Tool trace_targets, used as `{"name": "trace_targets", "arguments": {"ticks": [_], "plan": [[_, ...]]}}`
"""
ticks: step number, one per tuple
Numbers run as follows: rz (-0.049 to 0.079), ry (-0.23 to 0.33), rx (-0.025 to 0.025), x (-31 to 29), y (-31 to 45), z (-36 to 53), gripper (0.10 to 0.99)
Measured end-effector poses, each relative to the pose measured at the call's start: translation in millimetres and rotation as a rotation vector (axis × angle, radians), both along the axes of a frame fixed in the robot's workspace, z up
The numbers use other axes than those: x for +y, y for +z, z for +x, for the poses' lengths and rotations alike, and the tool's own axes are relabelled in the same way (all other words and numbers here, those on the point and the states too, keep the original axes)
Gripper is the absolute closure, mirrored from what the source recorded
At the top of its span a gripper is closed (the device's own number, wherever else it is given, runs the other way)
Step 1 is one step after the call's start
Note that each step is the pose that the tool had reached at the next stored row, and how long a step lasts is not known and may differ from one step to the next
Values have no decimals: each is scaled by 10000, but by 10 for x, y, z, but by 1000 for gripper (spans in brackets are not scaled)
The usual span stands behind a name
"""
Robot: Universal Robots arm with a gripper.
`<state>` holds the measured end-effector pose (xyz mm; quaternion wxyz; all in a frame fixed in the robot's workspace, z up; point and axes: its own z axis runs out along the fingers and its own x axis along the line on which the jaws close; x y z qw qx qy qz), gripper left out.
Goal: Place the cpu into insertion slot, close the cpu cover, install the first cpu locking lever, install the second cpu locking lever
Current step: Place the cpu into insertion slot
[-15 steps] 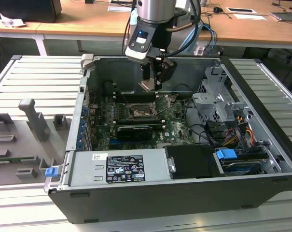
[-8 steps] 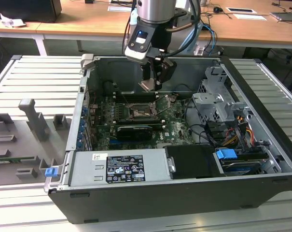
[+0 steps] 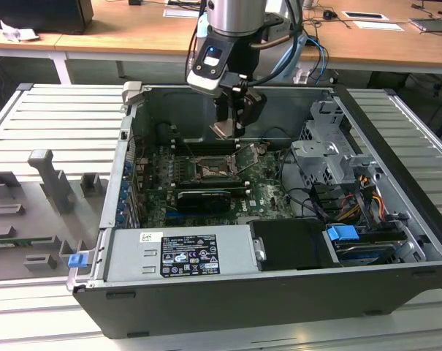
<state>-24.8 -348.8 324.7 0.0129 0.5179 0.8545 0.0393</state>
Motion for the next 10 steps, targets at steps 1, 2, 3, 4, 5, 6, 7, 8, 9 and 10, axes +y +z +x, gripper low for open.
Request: {"name": "trace_targets", "arguments": {"ticks": [1, 2, 3, 4, 5, 6, 7, 8, 9, 10], "plan": [[0, -59, 0, 0, -1, 0, 557], [0, -113, 0, 0, -2, 0, 557], [0, -181, 0, 0, -3, 0, 557], [1, -229, 0, 0, -4, 0, 557], [1, -270, 0, 0, -5, 0, 557], [0, -382, 0, 0, -7, 0, 557], [0, -455, 0, 0, -9, -1, 557], [-2, -532, -1, 0, -9, 0, 557], [-2, -619, 0, 0, -10, 0, 557], [-3, -687, 0, 0, -12, 0, 557]]}}
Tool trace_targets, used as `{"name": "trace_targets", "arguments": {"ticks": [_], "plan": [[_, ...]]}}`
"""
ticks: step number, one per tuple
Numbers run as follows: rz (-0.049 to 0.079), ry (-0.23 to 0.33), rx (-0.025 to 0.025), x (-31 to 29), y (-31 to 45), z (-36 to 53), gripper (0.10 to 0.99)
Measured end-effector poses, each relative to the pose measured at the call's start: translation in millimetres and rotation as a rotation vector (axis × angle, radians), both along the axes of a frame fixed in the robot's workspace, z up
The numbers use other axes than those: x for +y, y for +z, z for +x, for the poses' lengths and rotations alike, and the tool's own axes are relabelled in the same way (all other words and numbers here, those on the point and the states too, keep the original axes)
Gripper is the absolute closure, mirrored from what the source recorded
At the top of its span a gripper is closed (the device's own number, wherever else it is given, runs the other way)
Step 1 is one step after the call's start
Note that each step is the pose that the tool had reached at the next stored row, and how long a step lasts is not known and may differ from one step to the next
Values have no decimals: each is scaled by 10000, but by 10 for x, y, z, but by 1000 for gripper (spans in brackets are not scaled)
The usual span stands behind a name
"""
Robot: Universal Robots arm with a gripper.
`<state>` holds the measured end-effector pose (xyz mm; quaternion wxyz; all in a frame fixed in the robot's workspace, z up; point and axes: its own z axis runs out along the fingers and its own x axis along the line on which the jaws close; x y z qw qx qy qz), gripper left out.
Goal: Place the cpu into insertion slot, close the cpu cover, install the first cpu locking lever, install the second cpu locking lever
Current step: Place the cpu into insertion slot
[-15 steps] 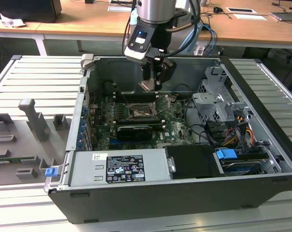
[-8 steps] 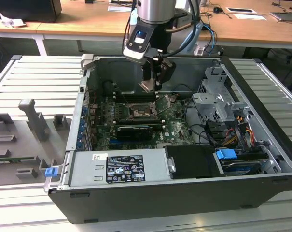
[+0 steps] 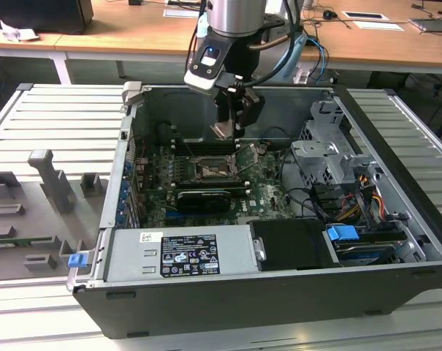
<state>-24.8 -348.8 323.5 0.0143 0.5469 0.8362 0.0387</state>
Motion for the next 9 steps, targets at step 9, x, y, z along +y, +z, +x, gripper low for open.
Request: {"name": "trace_targets", "arguments": {"ticks": [9], "plan": [[-1, -987, 0, 0, -15, 0, 557]]}}
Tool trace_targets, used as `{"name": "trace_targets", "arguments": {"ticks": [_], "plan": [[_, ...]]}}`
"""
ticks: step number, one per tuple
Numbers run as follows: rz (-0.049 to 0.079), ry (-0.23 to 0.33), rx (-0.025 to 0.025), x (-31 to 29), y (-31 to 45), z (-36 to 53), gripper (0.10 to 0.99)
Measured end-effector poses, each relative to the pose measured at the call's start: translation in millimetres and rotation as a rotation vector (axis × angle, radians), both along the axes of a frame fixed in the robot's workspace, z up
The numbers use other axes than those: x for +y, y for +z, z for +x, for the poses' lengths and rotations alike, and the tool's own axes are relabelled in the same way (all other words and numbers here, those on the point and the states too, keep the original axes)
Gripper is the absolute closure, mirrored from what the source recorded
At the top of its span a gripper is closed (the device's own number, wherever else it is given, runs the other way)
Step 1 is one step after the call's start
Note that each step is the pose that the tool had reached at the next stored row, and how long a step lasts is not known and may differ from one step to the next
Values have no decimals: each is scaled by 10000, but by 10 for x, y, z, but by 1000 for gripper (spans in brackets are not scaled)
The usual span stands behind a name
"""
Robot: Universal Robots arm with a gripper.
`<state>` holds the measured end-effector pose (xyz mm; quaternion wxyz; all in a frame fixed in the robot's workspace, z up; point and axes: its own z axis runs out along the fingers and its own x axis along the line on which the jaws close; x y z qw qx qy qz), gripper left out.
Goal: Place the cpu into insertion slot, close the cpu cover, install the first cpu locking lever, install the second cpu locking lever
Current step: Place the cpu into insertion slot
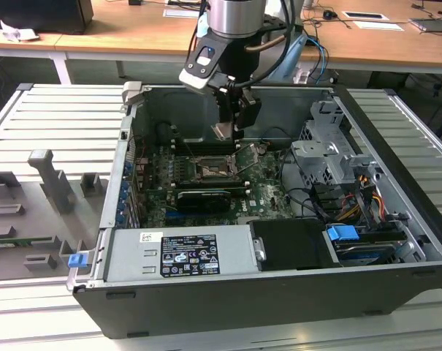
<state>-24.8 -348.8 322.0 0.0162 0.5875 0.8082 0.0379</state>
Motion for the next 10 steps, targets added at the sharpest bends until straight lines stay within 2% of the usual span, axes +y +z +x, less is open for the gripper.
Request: {"name": "trace_targets", "arguments": {"ticks": [10], "plan": [[-1, -604, 0, 0, -11, 0, 557]]}}
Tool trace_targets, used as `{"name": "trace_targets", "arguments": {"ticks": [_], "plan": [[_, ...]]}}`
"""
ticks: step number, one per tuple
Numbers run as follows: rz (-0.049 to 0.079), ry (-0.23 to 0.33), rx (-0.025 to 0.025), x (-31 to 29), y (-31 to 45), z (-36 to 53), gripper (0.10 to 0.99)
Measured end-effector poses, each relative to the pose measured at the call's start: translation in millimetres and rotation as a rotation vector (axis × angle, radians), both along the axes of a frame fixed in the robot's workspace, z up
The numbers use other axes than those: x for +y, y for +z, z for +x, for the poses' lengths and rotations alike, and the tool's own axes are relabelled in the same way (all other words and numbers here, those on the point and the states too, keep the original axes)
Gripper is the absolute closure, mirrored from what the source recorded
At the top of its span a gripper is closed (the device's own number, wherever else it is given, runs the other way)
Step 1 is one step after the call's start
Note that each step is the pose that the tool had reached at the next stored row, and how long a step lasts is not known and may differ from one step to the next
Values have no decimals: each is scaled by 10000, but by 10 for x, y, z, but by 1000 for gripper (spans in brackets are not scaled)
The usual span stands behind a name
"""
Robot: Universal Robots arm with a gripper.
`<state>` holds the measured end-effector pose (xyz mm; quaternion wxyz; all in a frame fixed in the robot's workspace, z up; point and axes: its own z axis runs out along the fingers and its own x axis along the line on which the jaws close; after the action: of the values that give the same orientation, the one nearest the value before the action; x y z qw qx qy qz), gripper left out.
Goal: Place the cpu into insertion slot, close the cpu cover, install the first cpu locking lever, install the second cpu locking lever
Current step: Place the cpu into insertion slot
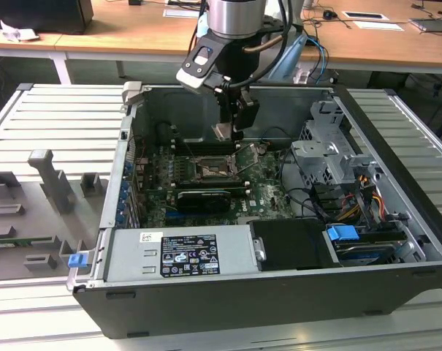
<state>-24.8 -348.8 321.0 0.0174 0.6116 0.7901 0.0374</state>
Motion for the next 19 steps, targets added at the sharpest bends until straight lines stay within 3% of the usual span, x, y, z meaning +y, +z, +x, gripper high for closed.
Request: {"name": "trace_targets", "arguments": {"ticks": [19], "plan": [[1, -792, 0, 0, -15, 0, 557]]}}
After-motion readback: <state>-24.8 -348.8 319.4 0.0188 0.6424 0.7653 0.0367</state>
